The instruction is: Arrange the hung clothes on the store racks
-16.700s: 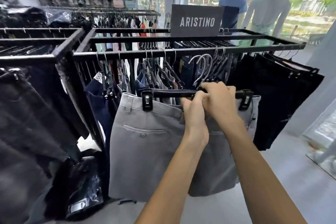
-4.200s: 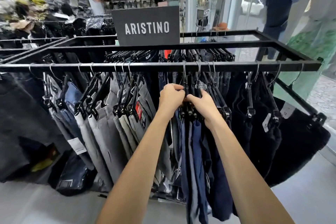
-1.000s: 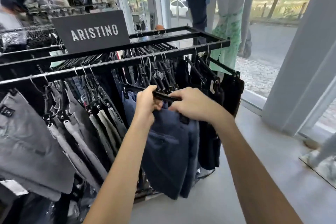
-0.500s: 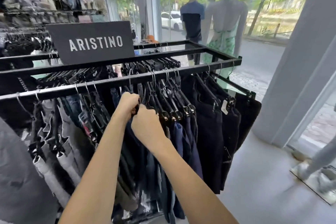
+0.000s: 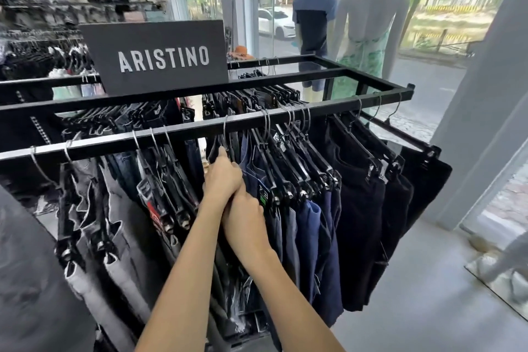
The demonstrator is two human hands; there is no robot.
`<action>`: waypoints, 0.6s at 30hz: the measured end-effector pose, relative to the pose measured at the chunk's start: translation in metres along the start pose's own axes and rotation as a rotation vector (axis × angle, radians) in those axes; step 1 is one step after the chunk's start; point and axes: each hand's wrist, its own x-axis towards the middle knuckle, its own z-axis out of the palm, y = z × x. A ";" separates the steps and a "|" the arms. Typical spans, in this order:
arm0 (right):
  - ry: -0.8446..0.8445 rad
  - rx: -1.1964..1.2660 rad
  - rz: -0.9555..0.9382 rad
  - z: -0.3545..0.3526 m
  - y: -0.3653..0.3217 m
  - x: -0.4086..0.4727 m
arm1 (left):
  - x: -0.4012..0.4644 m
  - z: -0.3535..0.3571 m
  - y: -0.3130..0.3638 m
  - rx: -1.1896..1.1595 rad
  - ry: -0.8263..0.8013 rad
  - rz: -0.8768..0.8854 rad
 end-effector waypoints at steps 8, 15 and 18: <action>0.003 0.021 0.011 -0.002 0.001 -0.003 | 0.004 0.008 -0.005 0.049 0.034 0.006; -0.041 0.049 -0.004 -0.008 0.006 -0.002 | 0.002 0.008 -0.004 0.050 0.052 0.022; -0.083 0.071 -0.022 -0.011 0.011 0.003 | 0.004 0.009 -0.002 0.046 0.060 0.003</action>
